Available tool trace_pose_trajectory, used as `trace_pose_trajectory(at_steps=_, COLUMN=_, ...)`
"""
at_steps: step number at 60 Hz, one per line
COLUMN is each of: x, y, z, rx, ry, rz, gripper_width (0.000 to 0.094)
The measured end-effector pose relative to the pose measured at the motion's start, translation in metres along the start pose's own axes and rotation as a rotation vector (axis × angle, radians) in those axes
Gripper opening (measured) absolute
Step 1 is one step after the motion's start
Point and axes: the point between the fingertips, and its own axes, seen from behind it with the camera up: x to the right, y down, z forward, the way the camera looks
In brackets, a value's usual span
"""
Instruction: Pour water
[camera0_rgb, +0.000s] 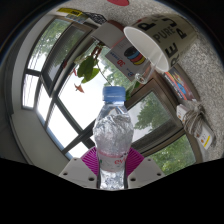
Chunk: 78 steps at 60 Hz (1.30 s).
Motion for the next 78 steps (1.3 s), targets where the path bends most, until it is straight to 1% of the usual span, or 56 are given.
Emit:
trace_pose_trajectory(at_steps=5, x=0.002, y=-0.032, z=-0.012, rx=0.072, ry=0.007, rz=0.1, gripper_width=0.0297)
trace_pose_trajectory(at_steps=11, x=0.01, y=-0.044, z=-0.01, rx=0.086, ry=0.026, rz=0.127, gripper_width=0.0298)
trace_pose_trajectory(at_steps=17, x=0.004, y=-0.034, z=-0.008, rx=0.043, ry=0.048, rz=0.111, gripper_width=0.0298)
trace_pose_trajectory(at_steps=22, x=-0.013, y=-0.015, z=-0.002, rx=-0.029, ry=0.068, rz=-0.006, gripper_width=0.0297)
trace_pose_trajectory(at_steps=27, x=-0.046, y=0.005, z=0.008, rx=-0.1, ry=0.071, rz=-0.243, gripper_width=0.0298)
trace_pose_trajectory(at_steps=29, x=-0.068, y=0.009, z=0.006, rx=-0.135, ry=0.045, rz=-0.355, gripper_width=0.0298)
trace_pose_trajectory(at_steps=34, x=-0.105, y=0.014, z=0.023, rx=-0.179, ry=0.031, rz=-0.708, gripper_width=0.0297)
trace_pose_trajectory(at_steps=38, x=-0.142, y=0.005, z=0.025, rx=-0.174, ry=0.012, rz=-1.019, gripper_width=0.0295)
trace_pose_trajectory(at_steps=46, x=-0.2, y=-0.035, z=0.021, rx=-0.116, ry=0.019, rz=-1.605, gripper_width=0.0297)
trace_pose_trajectory(at_steps=50, x=-0.204, y=-0.063, z=0.023, rx=-0.09, ry=0.081, rz=-1.812, gripper_width=0.0297)
trace_pose_trajectory(at_steps=53, x=-0.198, y=-0.095, z=0.013, rx=-0.091, ry=0.14, rz=-1.946, gripper_width=0.0297)
trace_pose_trajectory(at_steps=55, x=-0.19, y=-0.12, z=0.009, rx=-0.096, ry=0.198, rz=-2.027, gripper_width=0.0297)
trace_pose_trajectory(at_steps=61, x=-0.146, y=-0.193, z=-0.009, rx=-0.164, ry=0.378, rz=-2.207, gripper_width=0.0296)
trace_pose_trajectory(at_steps=62, x=-0.138, y=-0.213, z=-0.014, rx=-0.172, ry=0.392, rz=-2.231, gripper_width=0.0296)
trace_pose_trajectory(at_steps=68, x=-0.085, y=-0.287, z=-0.042, rx=-0.248, ry=0.58, rz=-2.268, gripper_width=0.0297)
trace_pose_trajectory(at_steps=74, x=-0.047, y=-0.34, z=-0.068, rx=-0.306, ry=0.699, rz=-2.244, gripper_width=0.0298)
trace_pose_trajectory(at_steps=78, x=-0.024, y=-0.364, z=-0.082, rx=-0.34, ry=0.749, rz=-2.24, gripper_width=0.0298)
